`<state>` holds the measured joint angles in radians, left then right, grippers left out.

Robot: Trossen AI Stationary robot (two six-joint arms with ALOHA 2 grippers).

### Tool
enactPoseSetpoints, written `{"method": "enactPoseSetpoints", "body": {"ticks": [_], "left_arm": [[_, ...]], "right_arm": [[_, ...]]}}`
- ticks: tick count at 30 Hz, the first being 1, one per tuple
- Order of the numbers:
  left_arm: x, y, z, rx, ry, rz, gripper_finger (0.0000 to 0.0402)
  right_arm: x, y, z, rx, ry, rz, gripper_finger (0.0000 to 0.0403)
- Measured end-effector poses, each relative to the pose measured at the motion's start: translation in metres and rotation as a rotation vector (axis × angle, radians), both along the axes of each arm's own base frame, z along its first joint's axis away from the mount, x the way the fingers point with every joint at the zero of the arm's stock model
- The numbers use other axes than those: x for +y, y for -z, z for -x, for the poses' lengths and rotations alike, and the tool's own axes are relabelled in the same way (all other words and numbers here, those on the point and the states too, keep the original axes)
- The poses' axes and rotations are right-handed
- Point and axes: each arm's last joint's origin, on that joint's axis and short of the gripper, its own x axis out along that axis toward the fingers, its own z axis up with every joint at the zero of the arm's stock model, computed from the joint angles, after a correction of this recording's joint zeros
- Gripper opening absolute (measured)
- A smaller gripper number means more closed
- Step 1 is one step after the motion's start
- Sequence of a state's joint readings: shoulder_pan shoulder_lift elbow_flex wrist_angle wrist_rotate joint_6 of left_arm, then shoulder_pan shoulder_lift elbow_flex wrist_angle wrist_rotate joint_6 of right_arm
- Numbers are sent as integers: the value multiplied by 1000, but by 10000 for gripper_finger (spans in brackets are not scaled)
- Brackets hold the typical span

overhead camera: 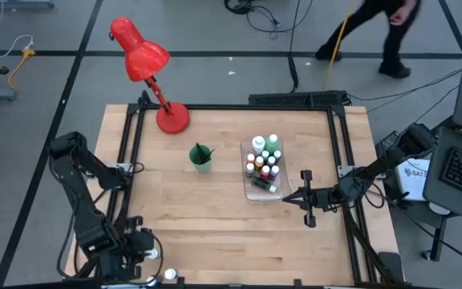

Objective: Pick & Place Paint Supplies
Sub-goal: Put the small white paint bottle into the transparent bin

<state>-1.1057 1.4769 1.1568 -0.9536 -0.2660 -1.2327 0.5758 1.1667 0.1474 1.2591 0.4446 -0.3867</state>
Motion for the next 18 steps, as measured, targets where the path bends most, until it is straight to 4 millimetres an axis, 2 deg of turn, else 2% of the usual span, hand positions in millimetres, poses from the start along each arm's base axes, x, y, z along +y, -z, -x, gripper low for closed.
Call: {"method": "enactPoseSetpoints", "body": {"ticks": [12,18], "left_arm": [[-6,-2,-2,-43,11,49,197],[-3,11,-3,-14,-11,27,238]], "right_arm": [[0,0,0,-2,1,7,4],[0,0,0,-3,3,18,4]]}}
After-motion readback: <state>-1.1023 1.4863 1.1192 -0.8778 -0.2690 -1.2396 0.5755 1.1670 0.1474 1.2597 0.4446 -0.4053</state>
